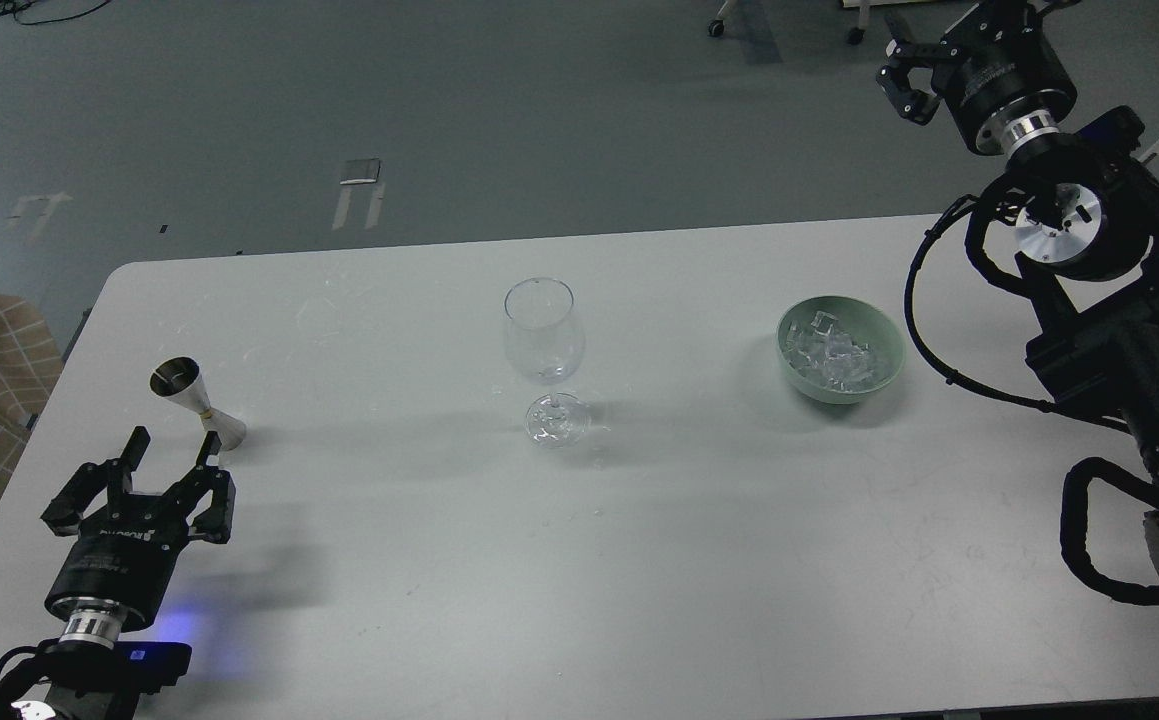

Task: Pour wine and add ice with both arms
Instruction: 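Lower the open left gripper around the metal jigger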

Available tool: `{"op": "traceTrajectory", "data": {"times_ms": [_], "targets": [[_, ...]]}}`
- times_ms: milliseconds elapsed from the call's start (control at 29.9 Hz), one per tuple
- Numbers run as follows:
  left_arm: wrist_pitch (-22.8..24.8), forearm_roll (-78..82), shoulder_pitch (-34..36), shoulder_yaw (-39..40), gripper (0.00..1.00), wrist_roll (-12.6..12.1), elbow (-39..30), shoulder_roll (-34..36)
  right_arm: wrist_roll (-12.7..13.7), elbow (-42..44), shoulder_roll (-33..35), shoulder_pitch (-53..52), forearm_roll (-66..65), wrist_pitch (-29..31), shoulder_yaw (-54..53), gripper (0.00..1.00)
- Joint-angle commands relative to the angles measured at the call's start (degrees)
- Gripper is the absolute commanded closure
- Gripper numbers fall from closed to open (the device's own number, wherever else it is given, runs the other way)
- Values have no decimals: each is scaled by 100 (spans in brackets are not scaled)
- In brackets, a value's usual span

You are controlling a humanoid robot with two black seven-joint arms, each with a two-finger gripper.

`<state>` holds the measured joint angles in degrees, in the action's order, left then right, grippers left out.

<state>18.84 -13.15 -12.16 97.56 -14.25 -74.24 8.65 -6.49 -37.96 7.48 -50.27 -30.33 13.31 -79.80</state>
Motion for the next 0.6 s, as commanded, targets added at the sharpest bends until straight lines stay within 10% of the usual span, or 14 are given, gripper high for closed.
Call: {"op": "traceTrajectory", "data": {"times_ms": [0, 568], "targets": [[6, -12, 468, 35, 39, -8, 585, 22, -1, 0, -27, 9, -8, -74, 8, 0], [173, -21, 1603, 9, 37, -34, 2238, 75, -1, 0, 8, 17, -8, -136, 35, 0]]}}
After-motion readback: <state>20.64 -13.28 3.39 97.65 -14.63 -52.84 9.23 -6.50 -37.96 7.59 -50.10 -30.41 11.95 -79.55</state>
